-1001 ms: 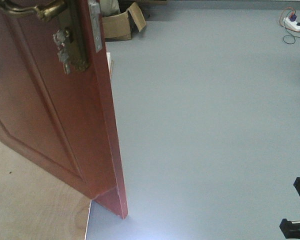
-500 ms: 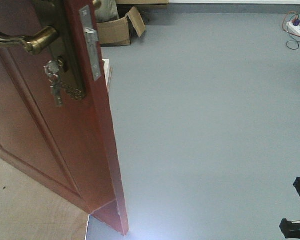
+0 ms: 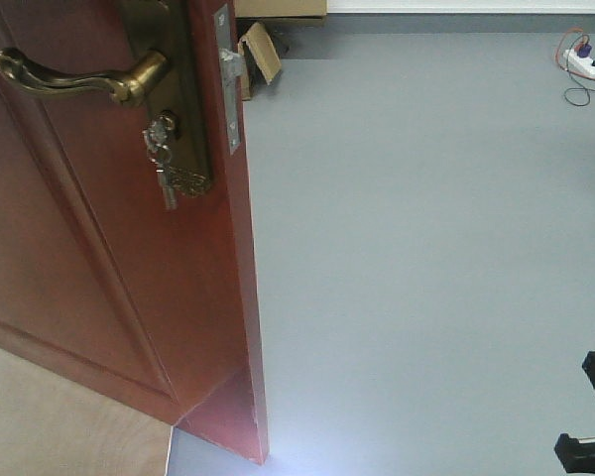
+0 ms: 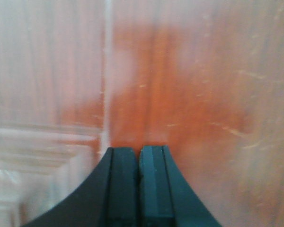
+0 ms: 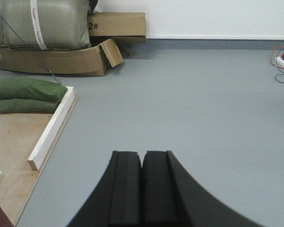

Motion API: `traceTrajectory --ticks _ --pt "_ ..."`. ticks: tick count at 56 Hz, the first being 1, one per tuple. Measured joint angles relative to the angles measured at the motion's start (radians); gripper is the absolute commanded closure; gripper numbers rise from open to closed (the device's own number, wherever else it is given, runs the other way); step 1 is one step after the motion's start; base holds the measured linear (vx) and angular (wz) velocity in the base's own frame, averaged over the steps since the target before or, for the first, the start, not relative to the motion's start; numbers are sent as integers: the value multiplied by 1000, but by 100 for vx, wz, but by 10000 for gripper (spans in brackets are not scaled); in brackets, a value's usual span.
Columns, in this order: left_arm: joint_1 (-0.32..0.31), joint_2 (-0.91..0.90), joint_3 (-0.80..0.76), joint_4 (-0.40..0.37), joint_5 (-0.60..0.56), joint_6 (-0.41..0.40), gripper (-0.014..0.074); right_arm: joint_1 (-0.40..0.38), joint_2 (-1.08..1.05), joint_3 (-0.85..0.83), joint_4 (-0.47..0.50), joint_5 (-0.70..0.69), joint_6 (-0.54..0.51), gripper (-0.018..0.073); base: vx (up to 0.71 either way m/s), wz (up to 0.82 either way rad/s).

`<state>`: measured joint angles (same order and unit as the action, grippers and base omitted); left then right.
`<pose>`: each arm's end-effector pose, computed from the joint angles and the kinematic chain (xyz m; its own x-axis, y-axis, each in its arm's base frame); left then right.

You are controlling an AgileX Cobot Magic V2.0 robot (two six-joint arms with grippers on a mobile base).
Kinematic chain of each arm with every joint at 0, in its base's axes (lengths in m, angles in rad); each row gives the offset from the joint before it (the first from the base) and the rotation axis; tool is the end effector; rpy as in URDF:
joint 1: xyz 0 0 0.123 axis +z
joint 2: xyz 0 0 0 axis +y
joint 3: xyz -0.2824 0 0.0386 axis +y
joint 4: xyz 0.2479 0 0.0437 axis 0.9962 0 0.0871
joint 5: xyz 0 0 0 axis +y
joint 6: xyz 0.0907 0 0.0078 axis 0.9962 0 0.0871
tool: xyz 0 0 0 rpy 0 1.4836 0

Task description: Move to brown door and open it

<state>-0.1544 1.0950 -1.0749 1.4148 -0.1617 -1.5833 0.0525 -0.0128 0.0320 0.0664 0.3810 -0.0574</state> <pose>0.2381 -0.0516 0.4387 0.0376 -0.1754 -0.9838 0.3193 0.9350 -0.1545 0.0522 0.0050 0.1688 -0.3071 -0.0119 -0.9516 -0.0746 0.9971 0.0116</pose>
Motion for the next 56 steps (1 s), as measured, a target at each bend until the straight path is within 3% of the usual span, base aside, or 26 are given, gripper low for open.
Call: traceTrajectory --ticks 56 --pt "0 1 0 0 1 0 450 0 0 0 0 0 0 559 15 5"
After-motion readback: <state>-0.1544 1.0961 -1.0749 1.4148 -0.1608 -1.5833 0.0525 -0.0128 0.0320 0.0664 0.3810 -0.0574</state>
